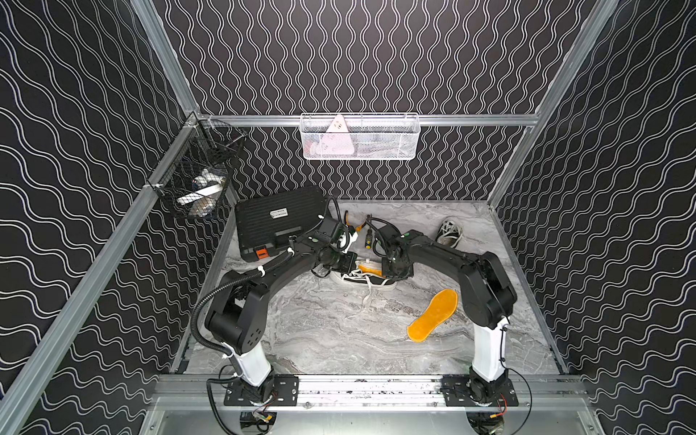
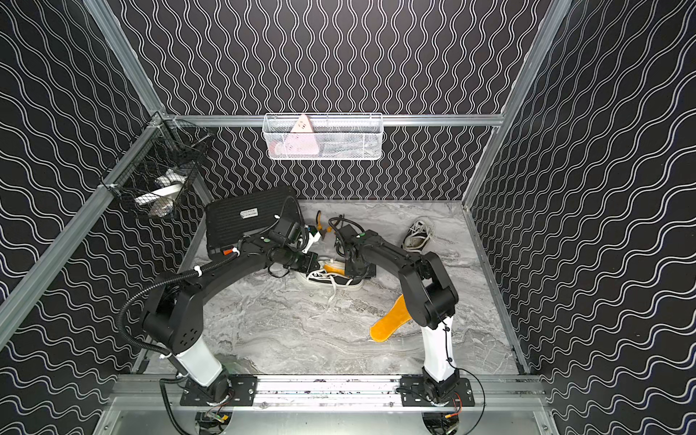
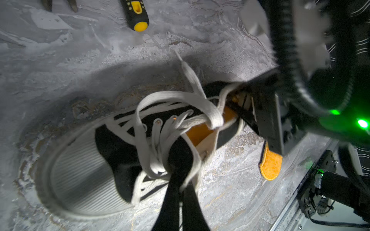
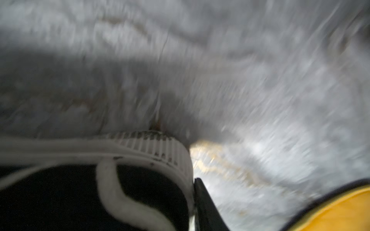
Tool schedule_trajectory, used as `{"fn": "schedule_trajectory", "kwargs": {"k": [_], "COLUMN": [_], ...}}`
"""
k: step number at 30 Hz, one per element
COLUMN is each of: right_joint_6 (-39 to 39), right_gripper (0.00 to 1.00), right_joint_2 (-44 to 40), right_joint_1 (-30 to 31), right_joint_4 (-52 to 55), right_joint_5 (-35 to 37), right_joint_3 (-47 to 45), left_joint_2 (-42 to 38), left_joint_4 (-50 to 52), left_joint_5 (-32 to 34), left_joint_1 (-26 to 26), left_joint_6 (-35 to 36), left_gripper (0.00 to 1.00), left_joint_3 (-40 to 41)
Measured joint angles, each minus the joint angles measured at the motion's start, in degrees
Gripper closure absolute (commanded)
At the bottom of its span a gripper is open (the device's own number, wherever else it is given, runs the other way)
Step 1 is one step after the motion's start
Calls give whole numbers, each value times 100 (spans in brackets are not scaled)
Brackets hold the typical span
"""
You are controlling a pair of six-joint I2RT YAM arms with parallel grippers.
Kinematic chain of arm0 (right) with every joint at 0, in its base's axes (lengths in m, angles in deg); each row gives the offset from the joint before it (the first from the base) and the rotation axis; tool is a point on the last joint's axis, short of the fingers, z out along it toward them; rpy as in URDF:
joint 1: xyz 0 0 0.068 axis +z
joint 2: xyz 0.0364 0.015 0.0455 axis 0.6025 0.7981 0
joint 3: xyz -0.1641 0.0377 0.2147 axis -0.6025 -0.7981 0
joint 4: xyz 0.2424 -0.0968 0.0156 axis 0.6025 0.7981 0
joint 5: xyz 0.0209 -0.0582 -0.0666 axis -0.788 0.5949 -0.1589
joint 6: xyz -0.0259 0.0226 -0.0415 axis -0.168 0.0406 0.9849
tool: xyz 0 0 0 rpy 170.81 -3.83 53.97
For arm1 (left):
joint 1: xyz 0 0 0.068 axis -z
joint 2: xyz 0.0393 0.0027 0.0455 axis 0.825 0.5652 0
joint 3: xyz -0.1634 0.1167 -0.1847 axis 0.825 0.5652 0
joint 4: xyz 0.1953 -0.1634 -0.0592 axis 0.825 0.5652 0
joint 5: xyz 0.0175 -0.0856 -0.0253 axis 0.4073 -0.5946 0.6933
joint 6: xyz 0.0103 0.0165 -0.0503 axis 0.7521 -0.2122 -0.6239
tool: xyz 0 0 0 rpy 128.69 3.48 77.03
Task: Insert the insole into the shoe
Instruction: Insert the insole into the shoe, then move the shoe to the center of the board.
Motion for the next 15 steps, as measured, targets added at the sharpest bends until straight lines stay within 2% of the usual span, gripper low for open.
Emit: {"fn": "schedule_trajectory", "kwargs": {"k": [4, 6, 9, 15], "right_joint_6": [-643, -688, -533, 785], "right_gripper": [36, 32, 31, 34], "right_joint_2": [-645, -870, -1115, -1051], "right_joint_1": [225, 205, -50, -118], "right_joint_4": [-348, -382, -479, -752], "right_joint_5": [-1137, -1408, -1401, -1451], "right_joint_3": [-772, -820, -820, -728], "left_joint_2": [142, 157, 160, 160], "left_joint_4": [98, 149, 238, 282], "left_joint_5": [225, 264, 376, 339], "left_joint_1": [168, 221, 223, 223], "left_joint_6": [-105, -90, 57, 330], "left_gripper": [100, 100, 100, 100], "left_joint_3": [-98, -118, -122, -120]}}
